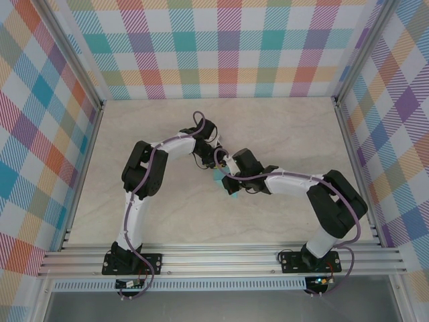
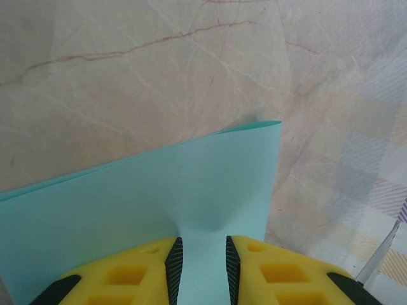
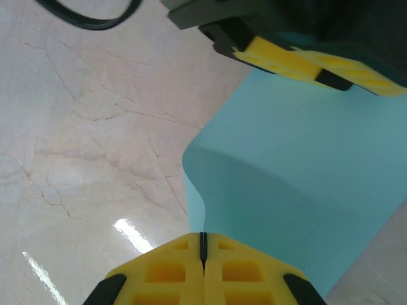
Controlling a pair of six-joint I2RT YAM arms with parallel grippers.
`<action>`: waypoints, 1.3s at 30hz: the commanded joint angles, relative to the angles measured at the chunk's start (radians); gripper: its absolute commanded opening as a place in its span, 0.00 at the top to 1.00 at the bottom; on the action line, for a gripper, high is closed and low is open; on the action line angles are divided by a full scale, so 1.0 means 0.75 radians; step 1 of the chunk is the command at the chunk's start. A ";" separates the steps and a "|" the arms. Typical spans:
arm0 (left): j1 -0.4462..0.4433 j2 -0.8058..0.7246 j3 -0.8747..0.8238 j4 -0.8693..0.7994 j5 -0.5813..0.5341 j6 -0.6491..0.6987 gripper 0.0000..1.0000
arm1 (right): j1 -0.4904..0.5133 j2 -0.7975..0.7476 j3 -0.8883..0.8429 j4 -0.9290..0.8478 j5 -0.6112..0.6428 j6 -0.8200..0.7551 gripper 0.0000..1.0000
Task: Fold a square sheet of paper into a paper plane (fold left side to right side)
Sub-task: Third fold the triangle at the center of the table.
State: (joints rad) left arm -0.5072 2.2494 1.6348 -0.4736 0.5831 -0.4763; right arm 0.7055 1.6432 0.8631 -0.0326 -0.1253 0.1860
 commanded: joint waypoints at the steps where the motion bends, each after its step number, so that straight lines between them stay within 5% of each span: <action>1: -0.033 0.067 -0.010 -0.095 -0.049 0.031 0.73 | -0.033 0.024 0.014 -0.051 -0.075 0.045 1.00; 39: -0.040 0.071 -0.003 -0.107 -0.051 0.032 0.74 | -0.171 0.182 0.098 -0.088 -0.078 0.099 1.00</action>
State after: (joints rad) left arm -0.5087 2.2498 1.6356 -0.4770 0.5770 -0.4736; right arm 0.5838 1.7679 0.9245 -0.0956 -0.1699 0.2497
